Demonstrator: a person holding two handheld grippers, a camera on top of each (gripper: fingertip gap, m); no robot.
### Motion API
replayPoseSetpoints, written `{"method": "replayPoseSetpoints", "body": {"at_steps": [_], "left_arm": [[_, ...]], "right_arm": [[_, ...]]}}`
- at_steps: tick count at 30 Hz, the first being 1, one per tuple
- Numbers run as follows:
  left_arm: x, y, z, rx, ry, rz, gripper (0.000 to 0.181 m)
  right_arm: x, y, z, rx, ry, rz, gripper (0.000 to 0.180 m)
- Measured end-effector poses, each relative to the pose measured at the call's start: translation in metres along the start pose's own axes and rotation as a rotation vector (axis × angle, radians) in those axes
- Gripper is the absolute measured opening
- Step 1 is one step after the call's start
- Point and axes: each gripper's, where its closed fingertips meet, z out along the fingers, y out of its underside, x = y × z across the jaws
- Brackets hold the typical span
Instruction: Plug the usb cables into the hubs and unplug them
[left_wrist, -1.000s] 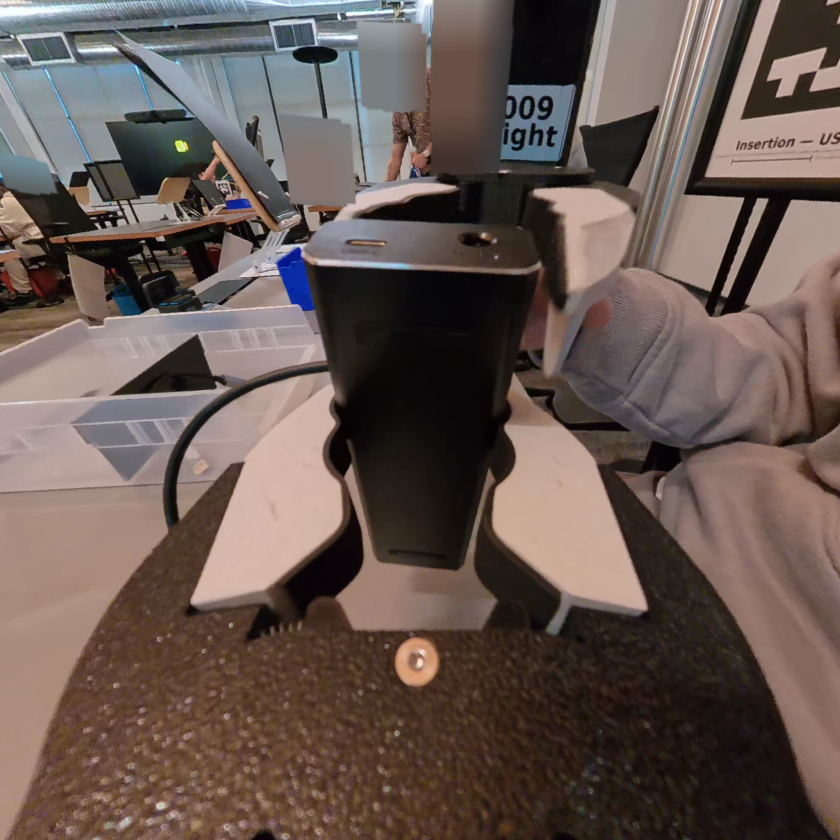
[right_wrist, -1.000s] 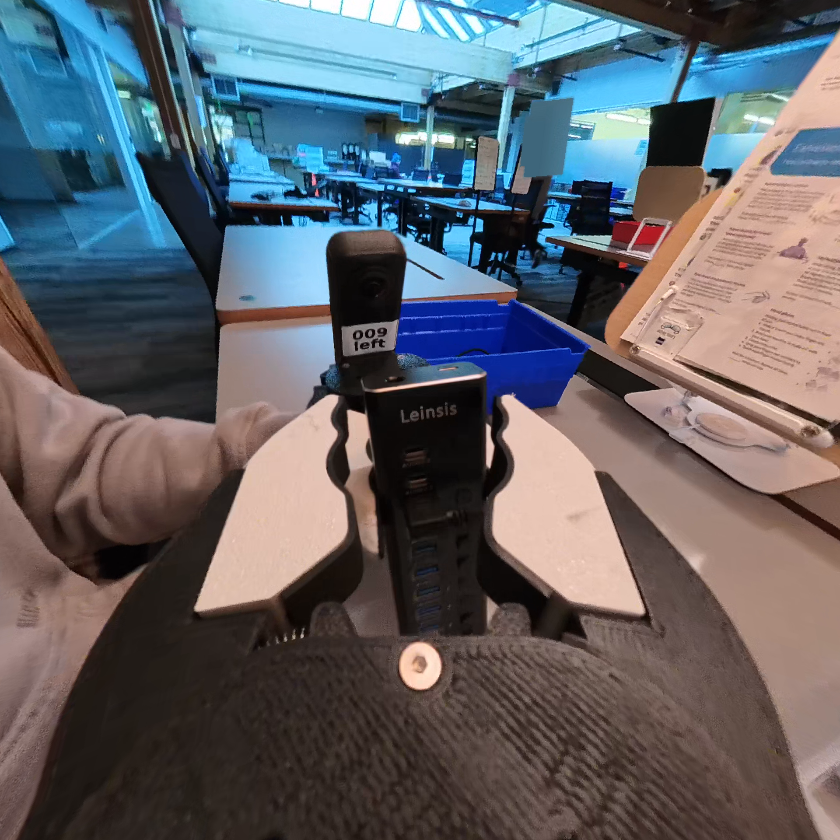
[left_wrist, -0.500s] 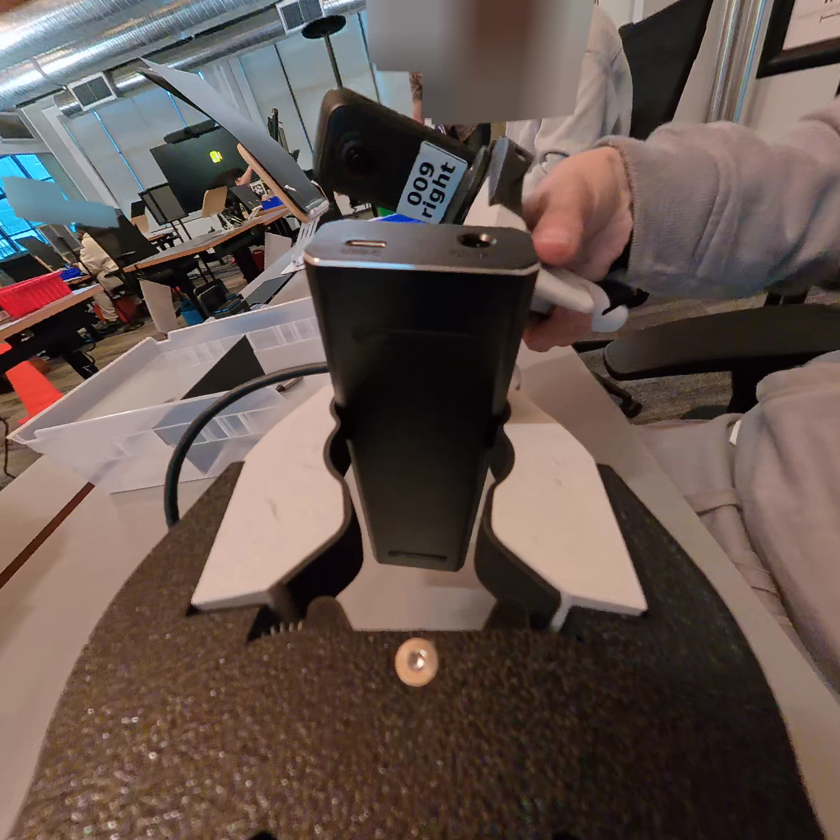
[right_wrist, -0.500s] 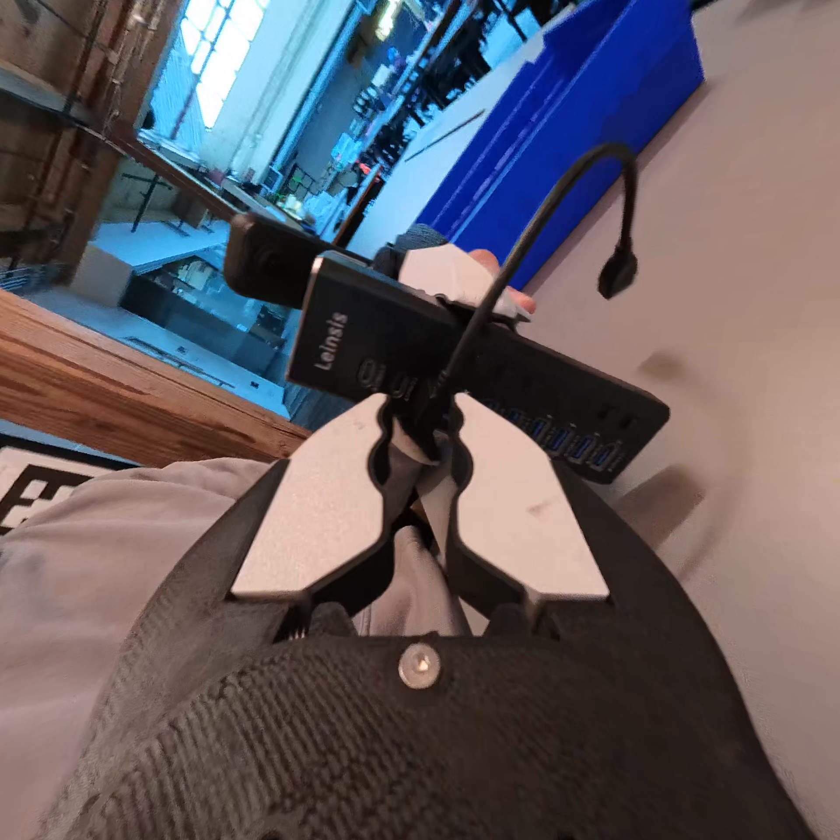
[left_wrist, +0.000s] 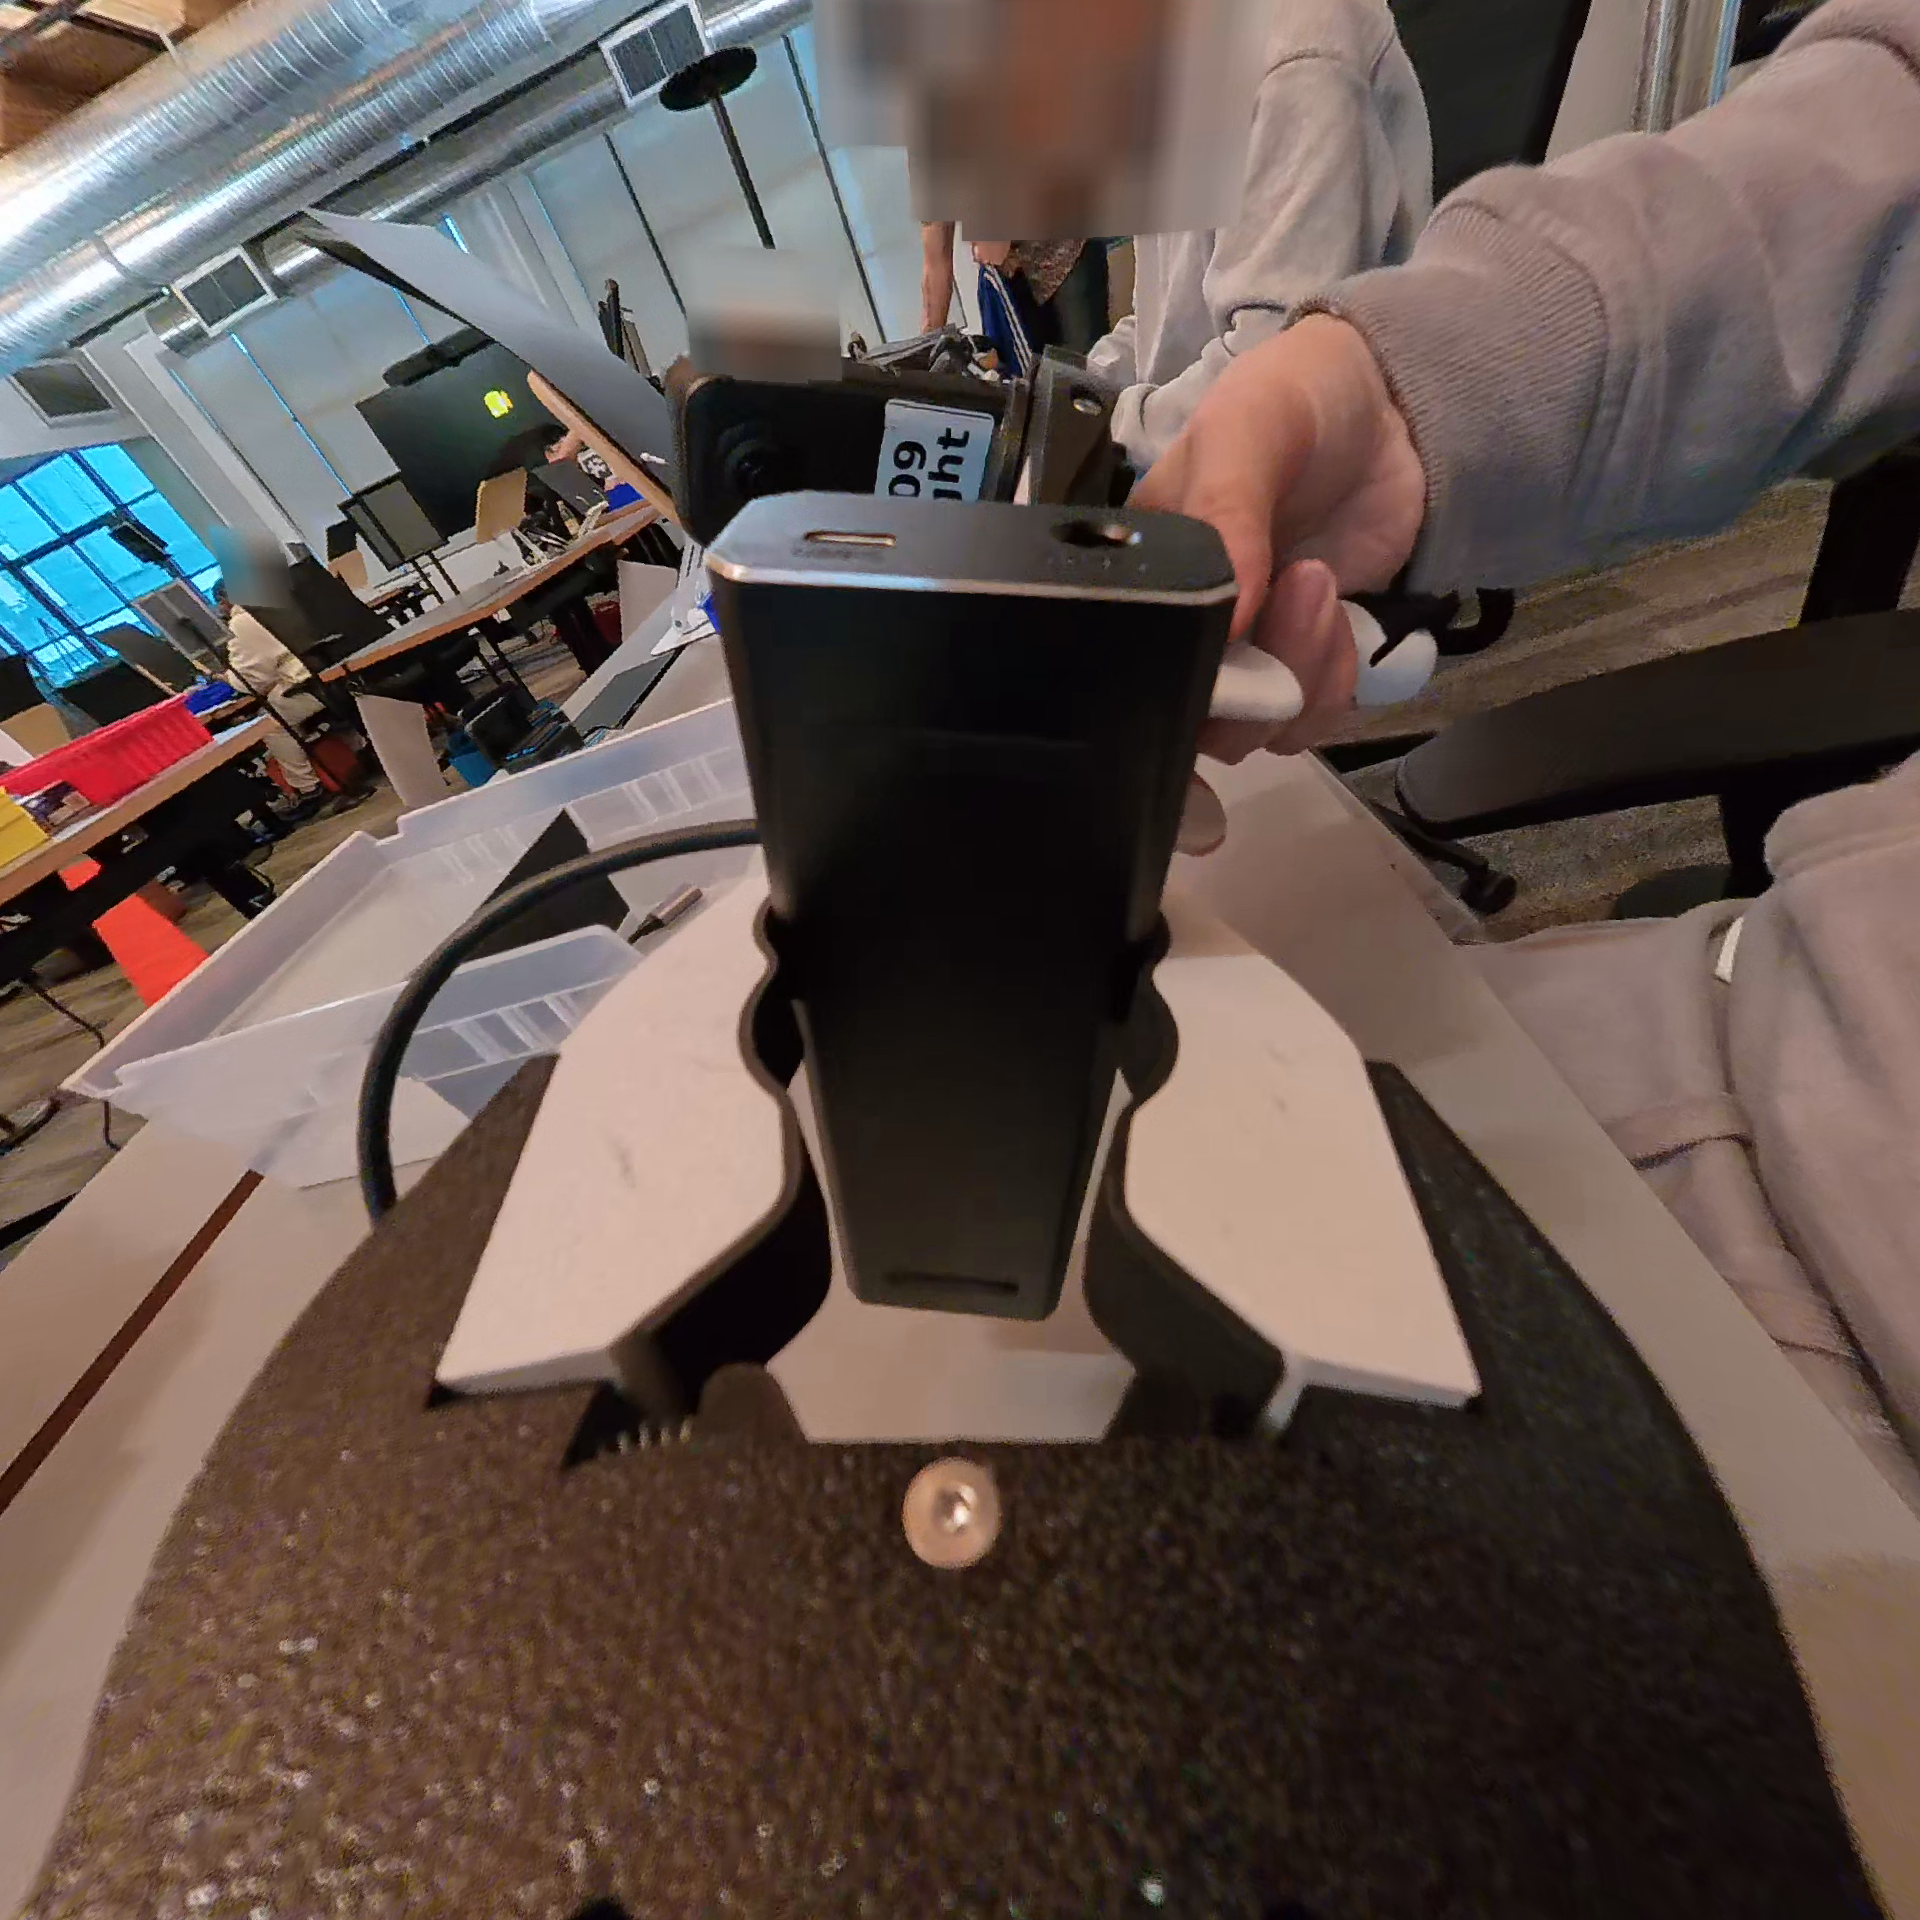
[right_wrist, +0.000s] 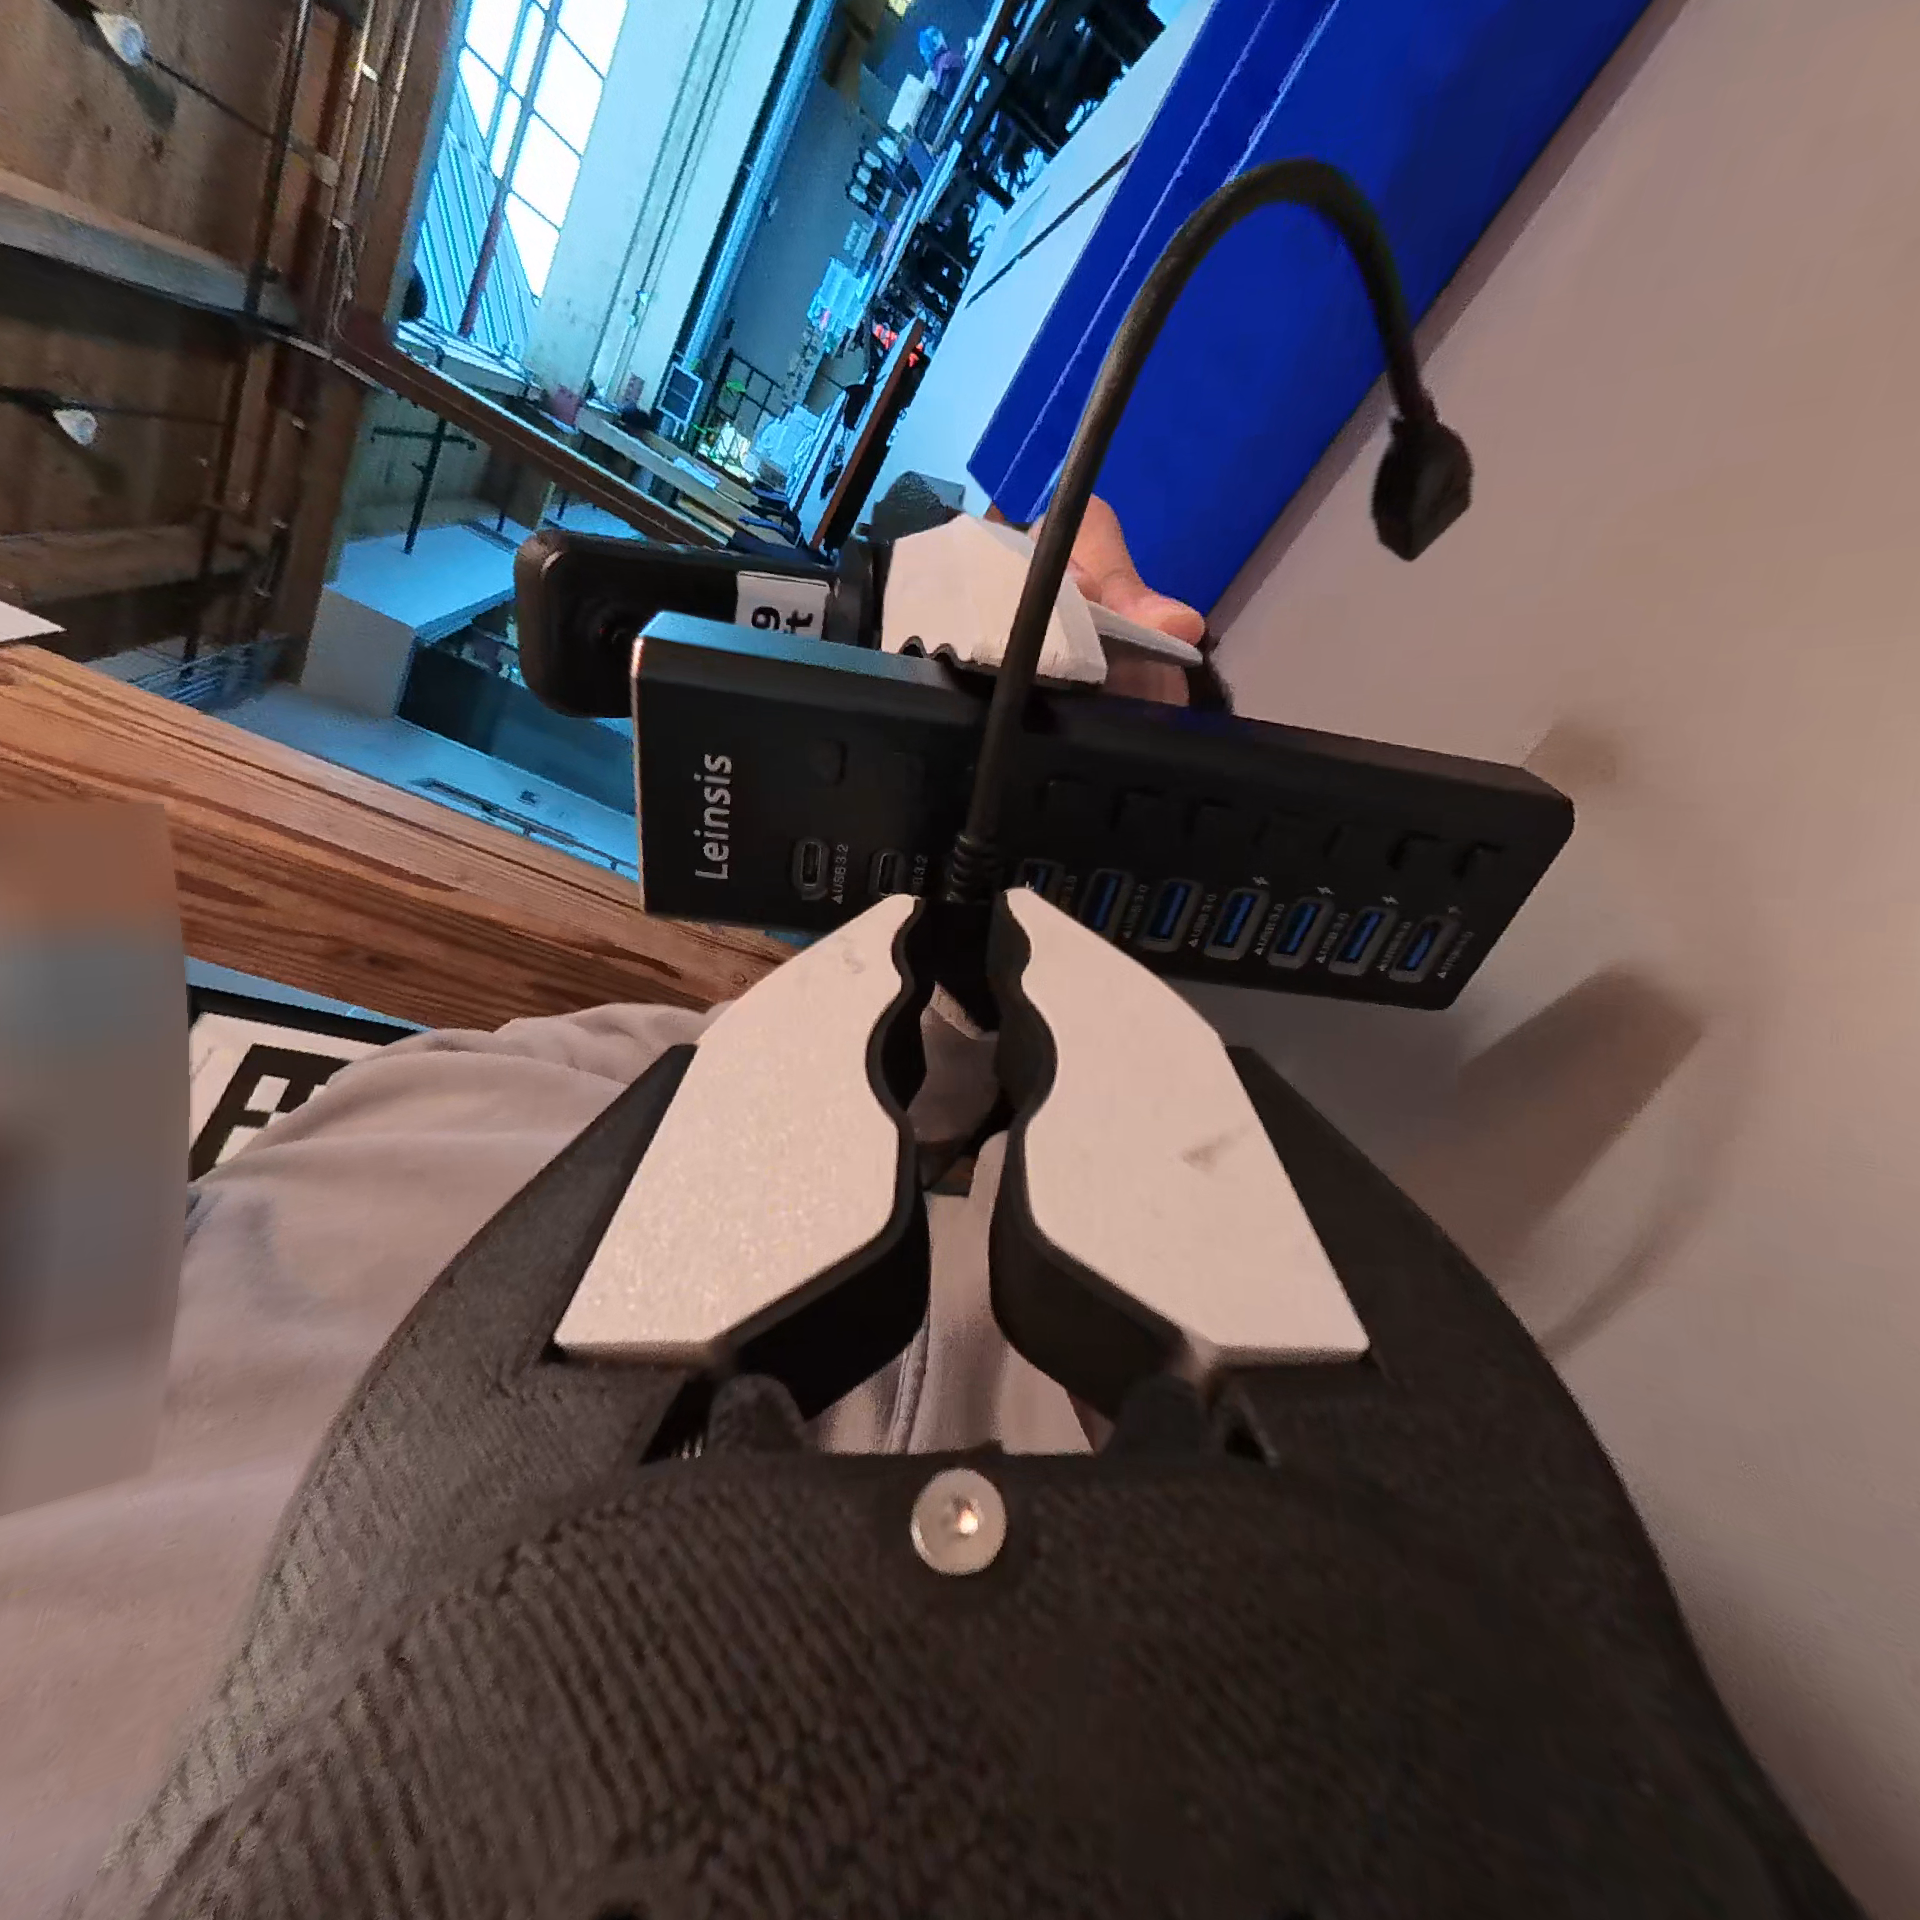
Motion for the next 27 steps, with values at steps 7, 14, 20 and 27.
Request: {"method": "replayPoseSetpoints", "body": {"at_steps": [7,14,20,27], "left_arm": [[0.004,0.0,0.009,-0.033,-0.02,0.058,0.061],[0.005,0.002,0.013,-0.047,-0.021,0.061,0.061],[0.007,0.007,0.01,-0.067,0.007,0.066,0.061],[0.004,0.01,0.008,-0.081,-0.009,0.093,0.061]], "right_arm": [[0.001,0.003,-0.01,-0.007,-0.012,0.056,0.01],[0.003,0.004,-0.014,-0.006,-0.013,0.093,0.009],[0.009,0.001,-0.007,0.061,0.007,0.181,0.009],[0.011,0.001,-0.003,0.019,0.058,0.113,0.009]]}}
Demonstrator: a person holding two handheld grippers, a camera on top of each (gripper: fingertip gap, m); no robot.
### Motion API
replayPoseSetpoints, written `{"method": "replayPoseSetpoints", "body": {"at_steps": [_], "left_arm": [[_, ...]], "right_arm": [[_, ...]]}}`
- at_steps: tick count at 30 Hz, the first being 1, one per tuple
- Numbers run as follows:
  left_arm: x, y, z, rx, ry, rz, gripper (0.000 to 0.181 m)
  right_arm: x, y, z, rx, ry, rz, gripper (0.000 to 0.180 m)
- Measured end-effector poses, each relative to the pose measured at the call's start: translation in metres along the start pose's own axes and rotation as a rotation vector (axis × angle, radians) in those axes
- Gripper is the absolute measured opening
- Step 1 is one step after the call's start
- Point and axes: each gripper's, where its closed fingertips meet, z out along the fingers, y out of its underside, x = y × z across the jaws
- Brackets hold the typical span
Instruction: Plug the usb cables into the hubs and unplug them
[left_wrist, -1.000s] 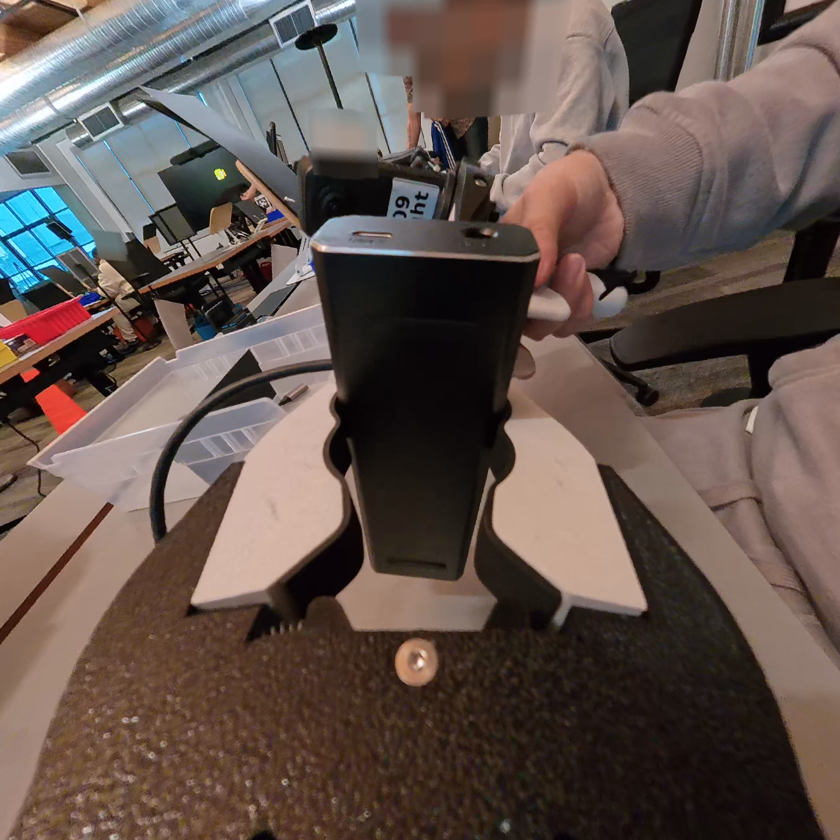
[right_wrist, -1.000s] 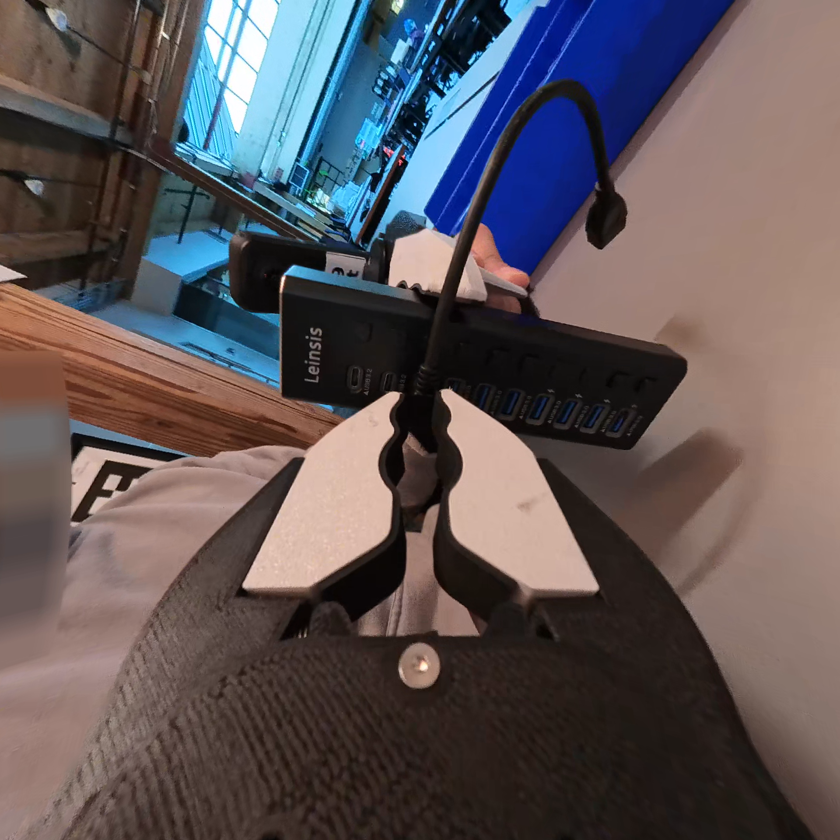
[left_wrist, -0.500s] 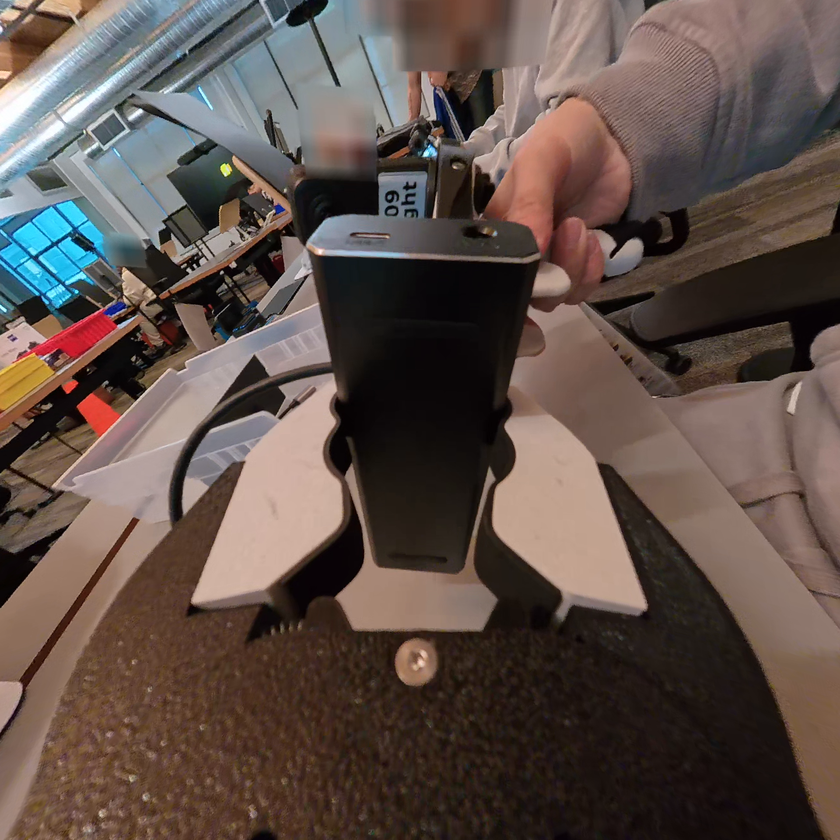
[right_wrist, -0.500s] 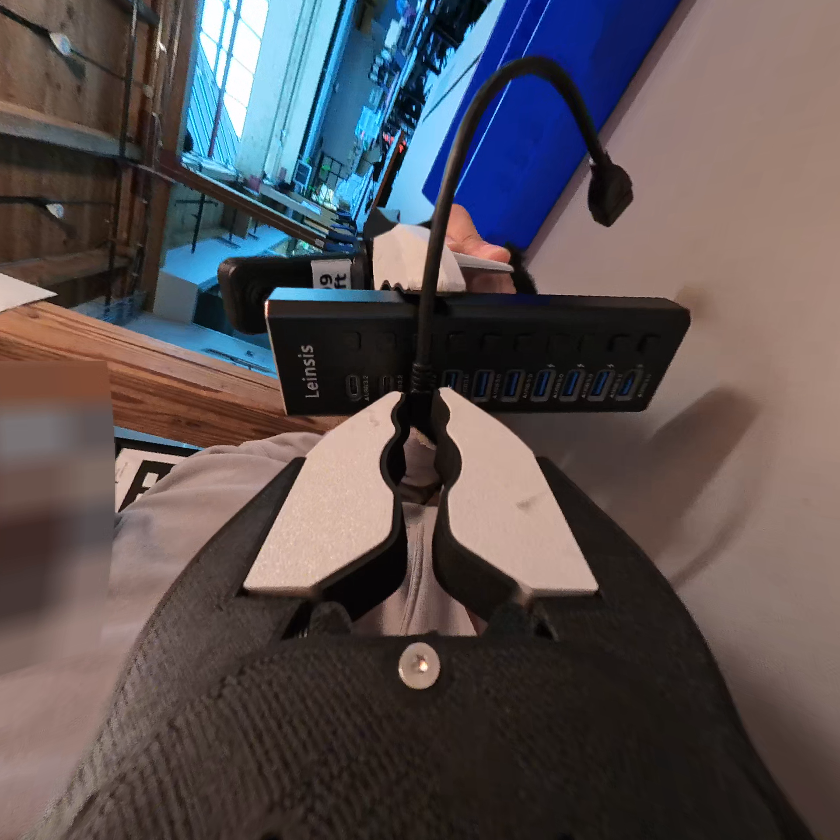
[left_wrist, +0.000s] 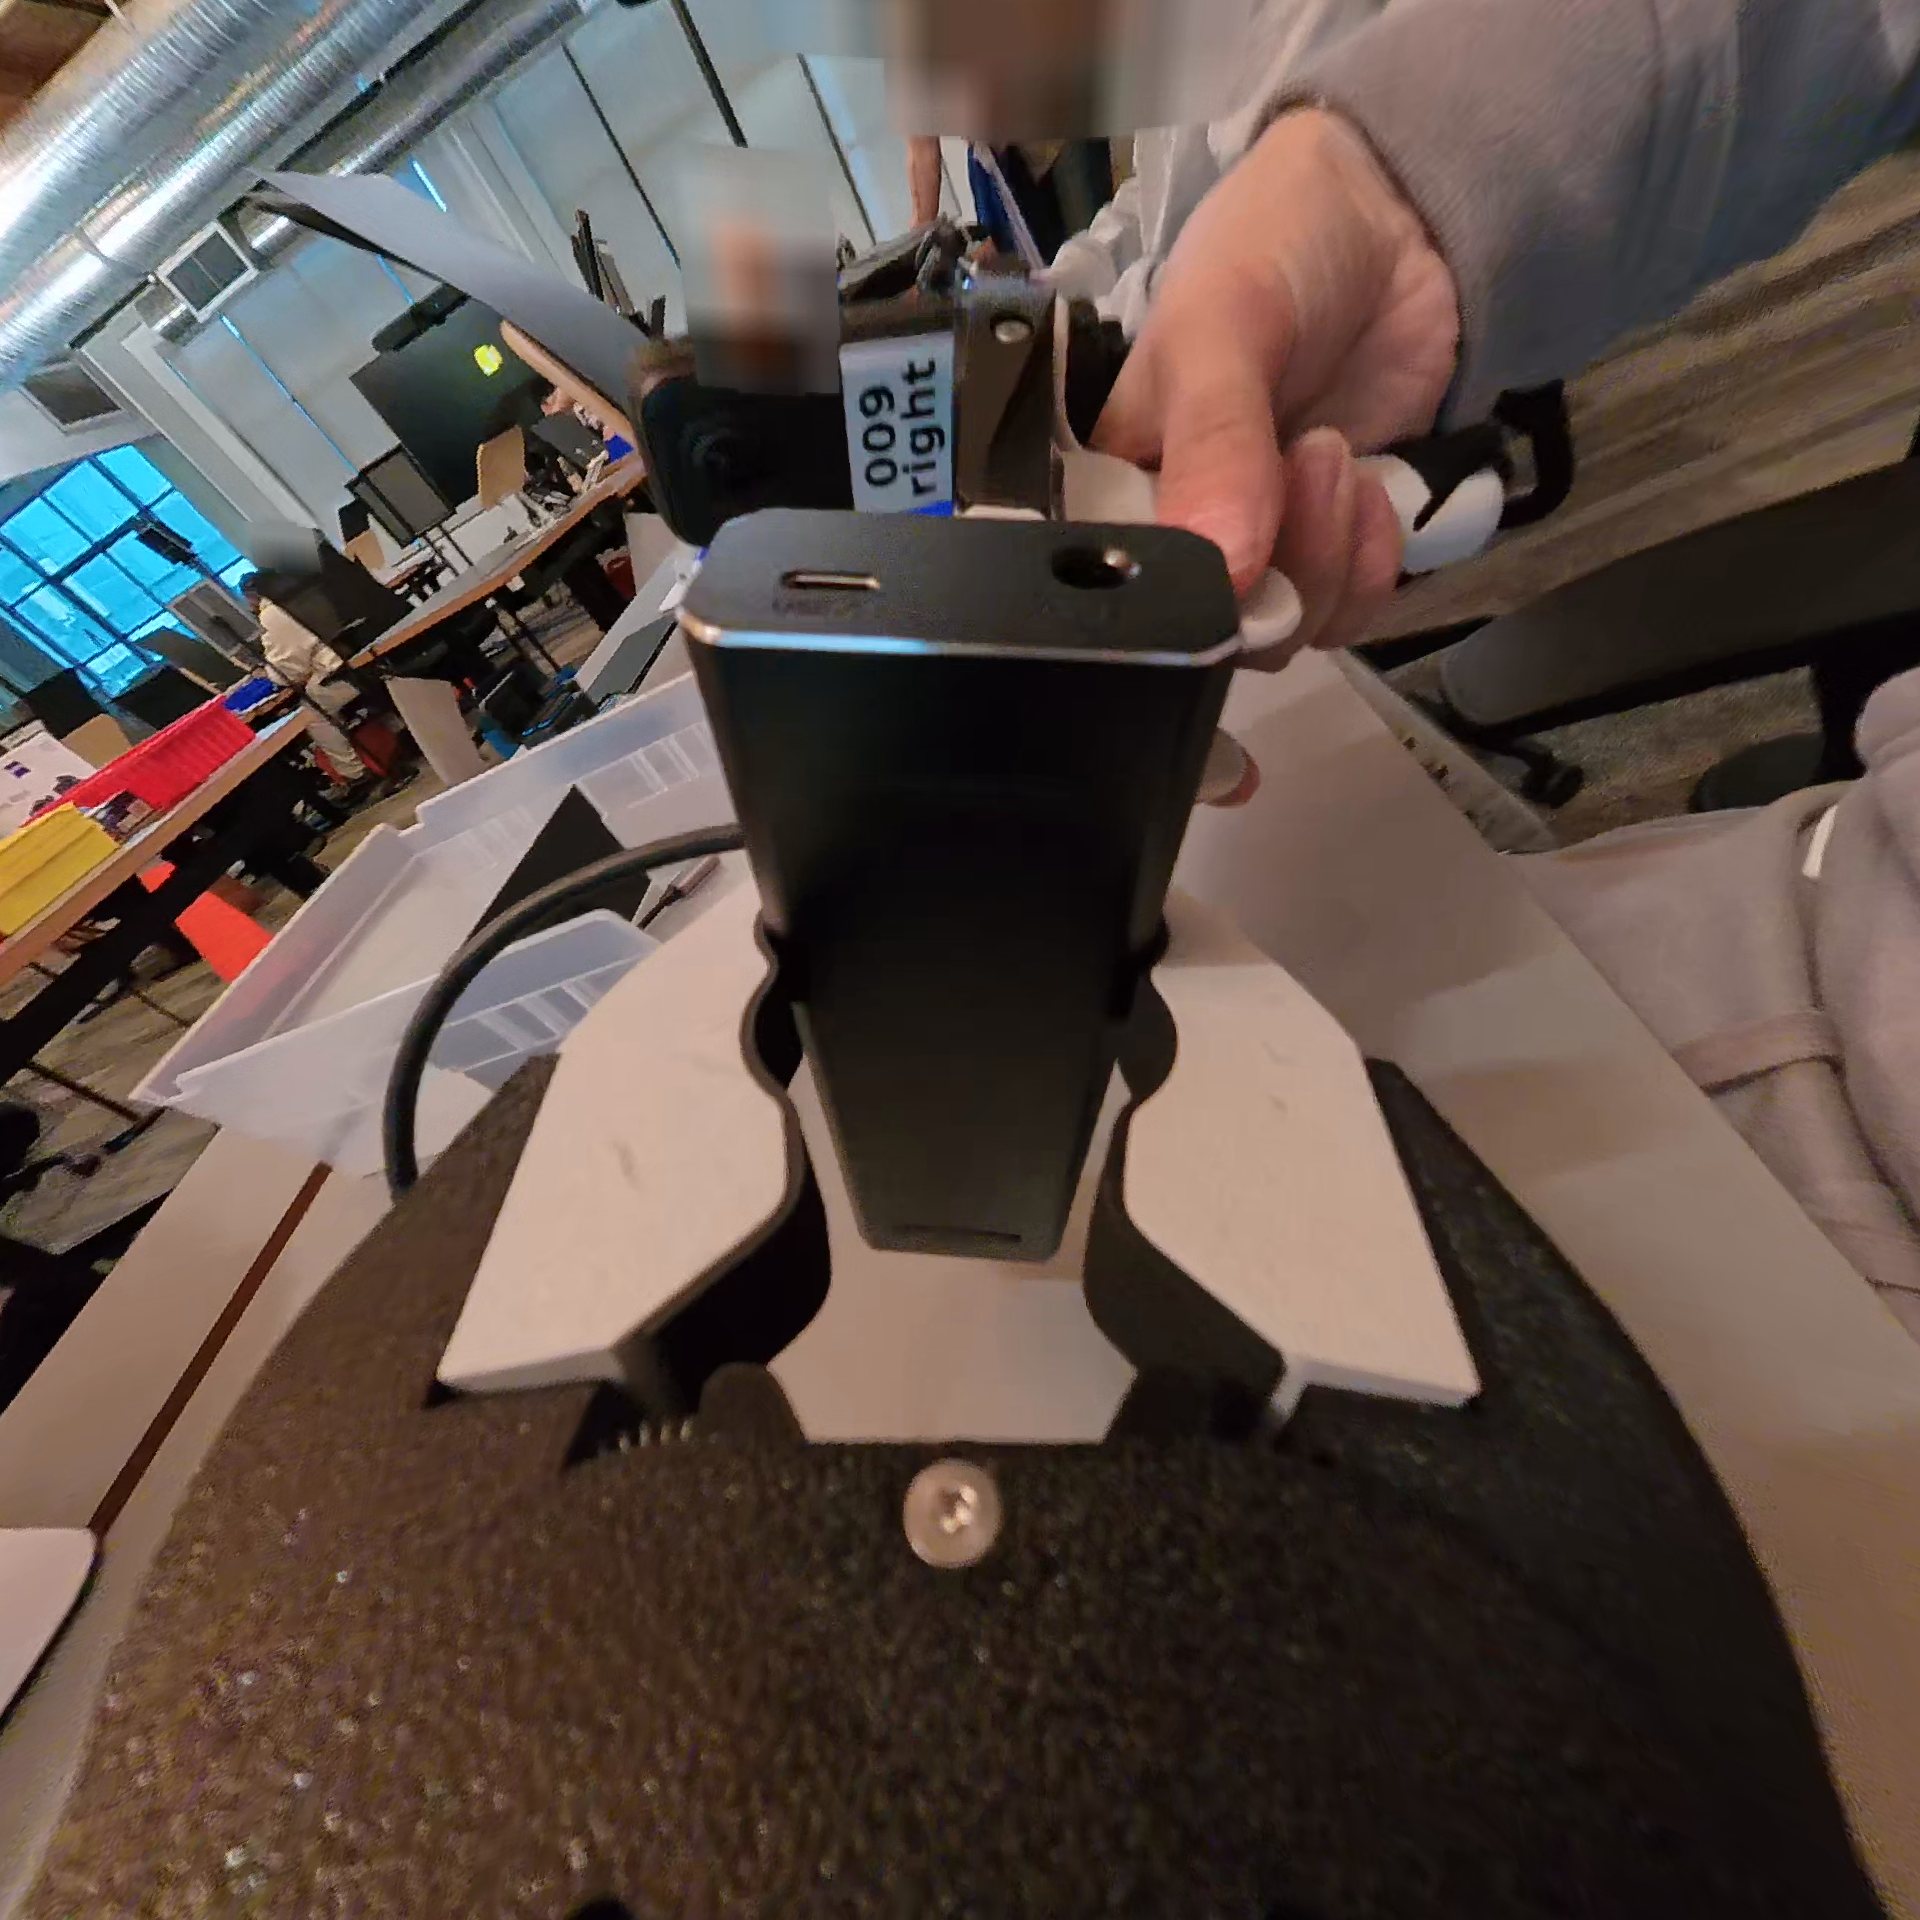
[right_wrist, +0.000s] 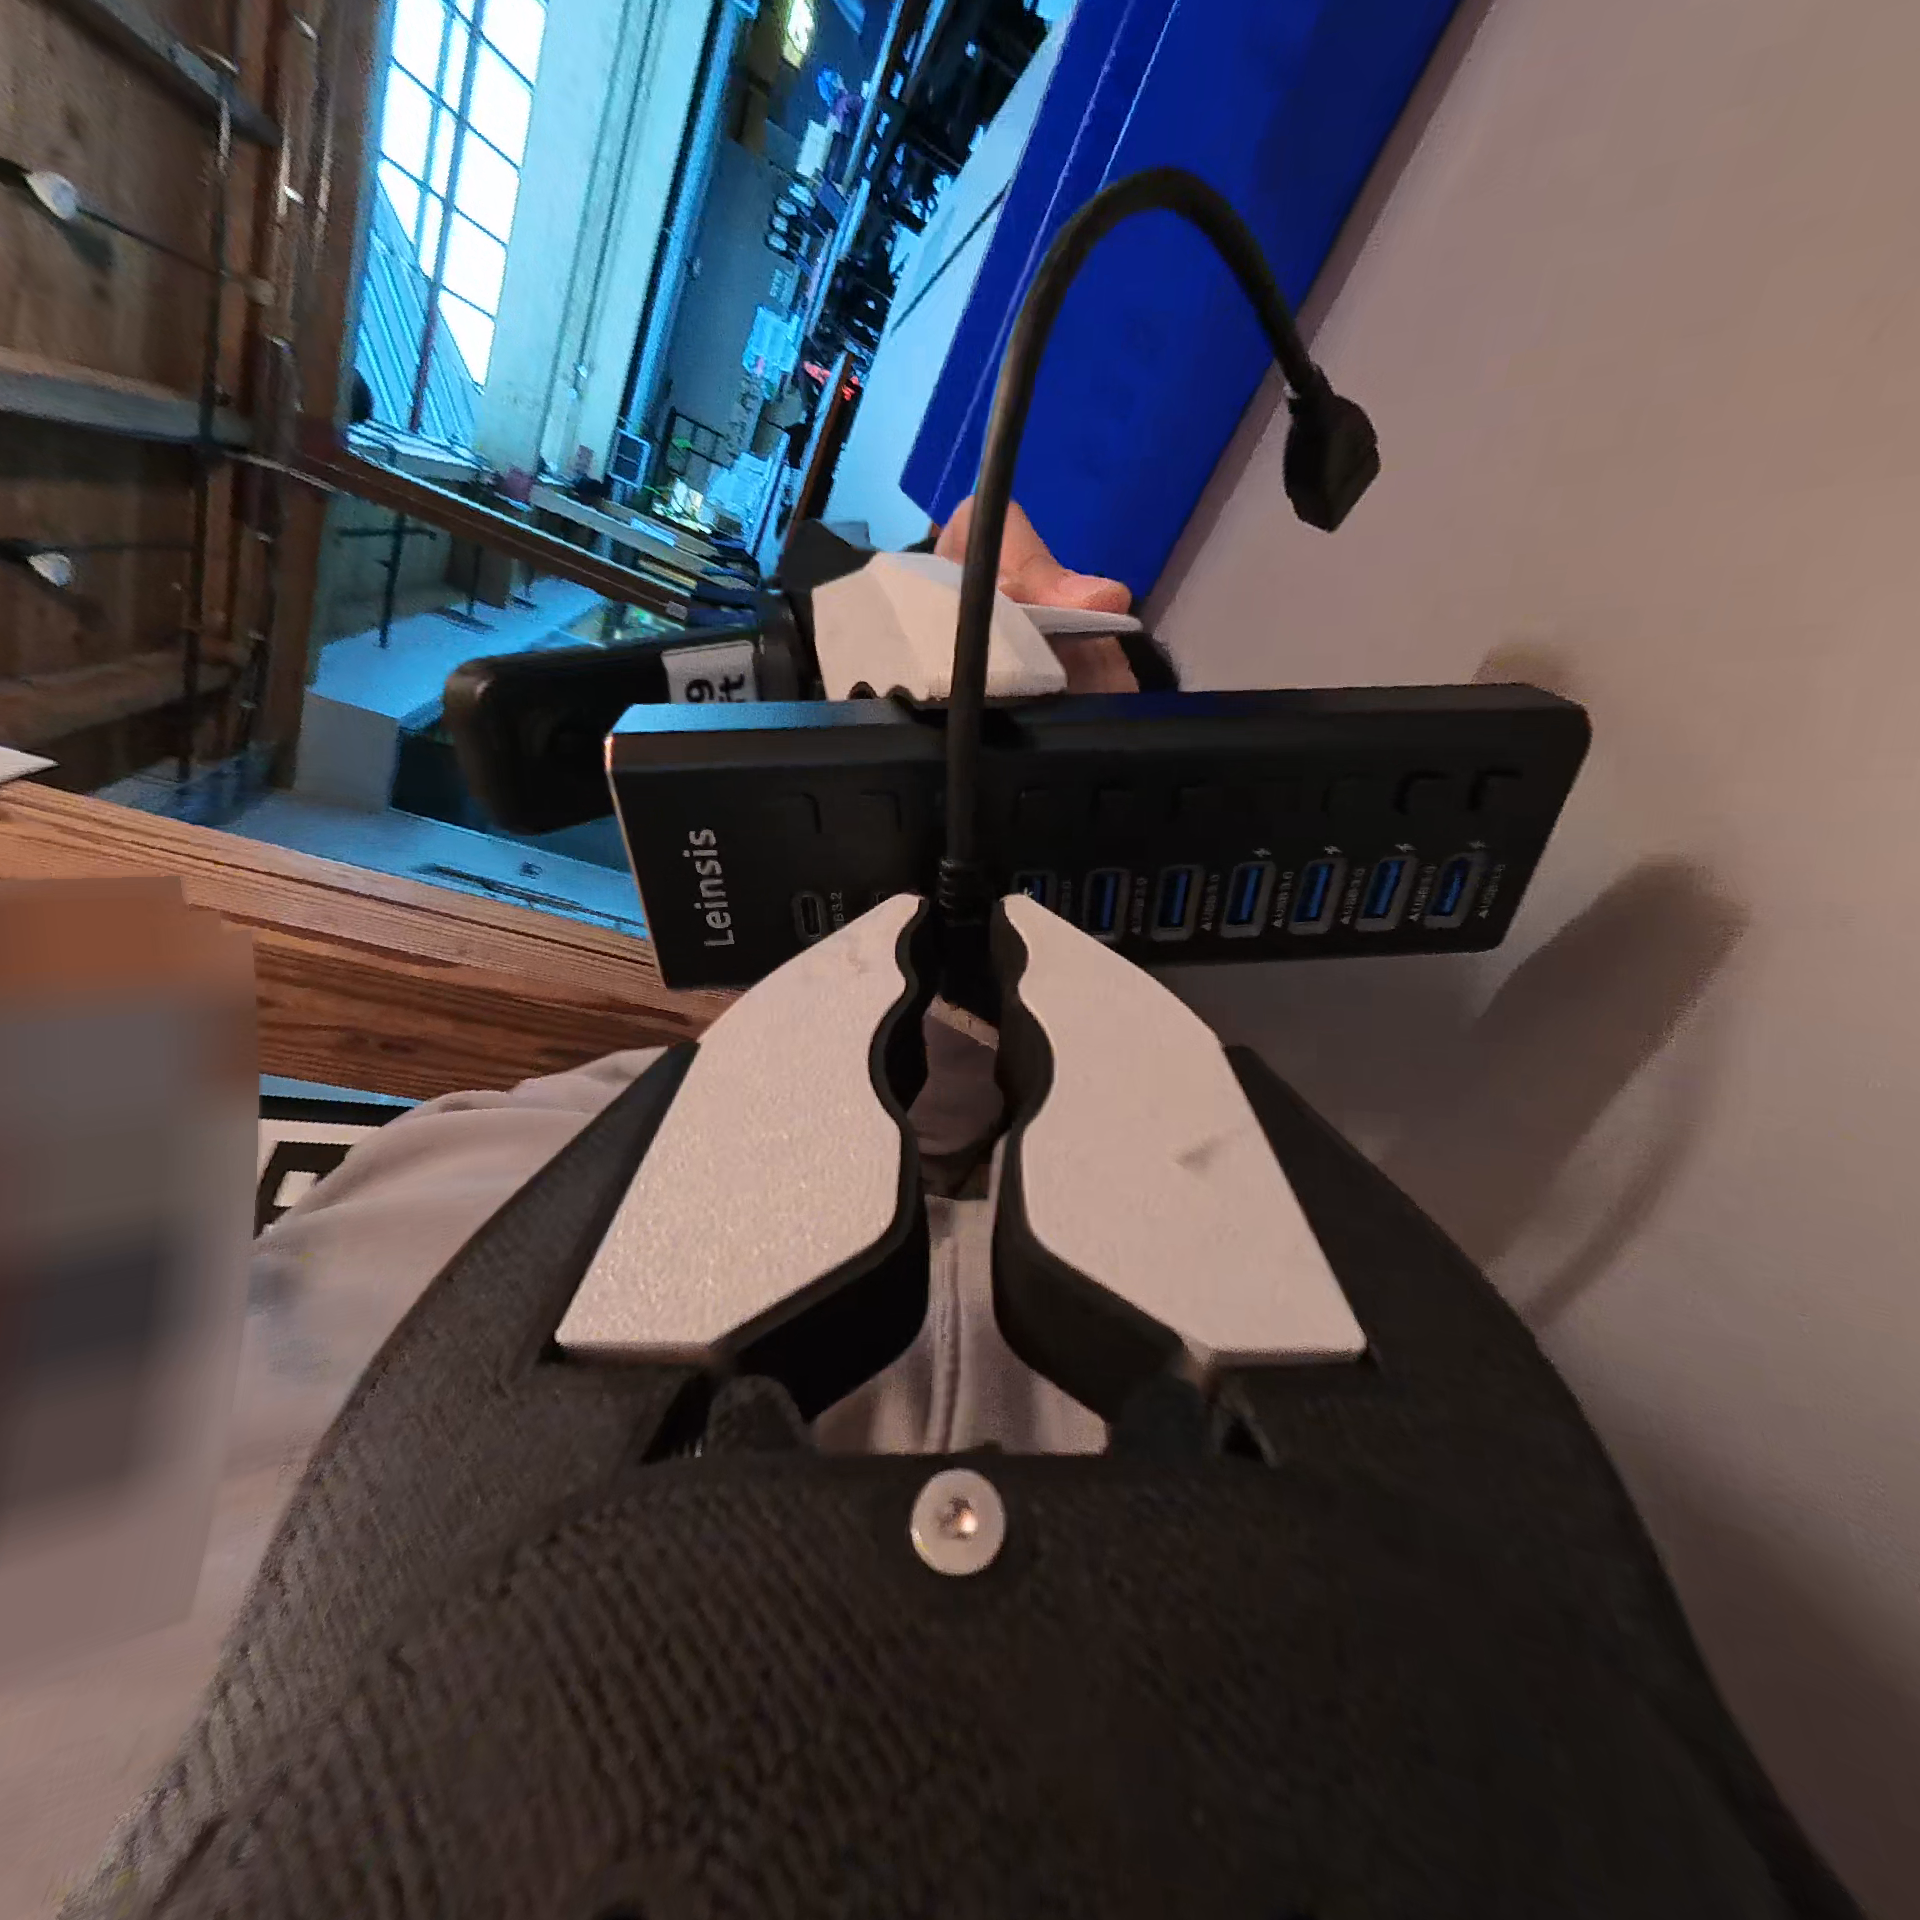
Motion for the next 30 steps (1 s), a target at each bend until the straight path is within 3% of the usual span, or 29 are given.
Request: {"method": "replayPoseSetpoints", "body": {"at_steps": [4,15,18,19,21,24,30], "left_arm": [[-0.007,0.003,0.002,-0.002,-0.049,-0.018,0.061],[-0.005,-0.003,0.002,0.027,-0.038,-0.019,0.061],[-0.04,0.001,-0.044,0.109,-0.158,-0.124,0.061],[-0.055,-0.007,-0.066,0.184,-0.211,-0.162,0.061],[-0.066,-0.023,-0.083,0.259,-0.248,-0.15,0.061],[-0.062,-0.023,-0.077,0.206,-0.241,-0.116,0.061],[-0.06,-0.011,-0.076,0.199,-0.218,-0.166,0.061]], "right_arm": [[0.003,-0.006,-0.002,0.004,-0.005,-0.077,0.01],[-0.001,-0.006,-0.009,0.062,-0.065,-0.045,0.01],[0.03,-0.049,-0.093,0.384,0.085,-0.016,0.01],[0.041,-0.038,-0.102,0.31,0.16,-0.065,0.01],[0.03,-0.031,-0.1,0.246,0.144,-0.102,0.01],[0.001,-0.054,-0.118,0.203,0.203,-0.309,0.009],[-0.023,-0.08,-0.173,0.02,0.214,-0.399,0.009]]}}
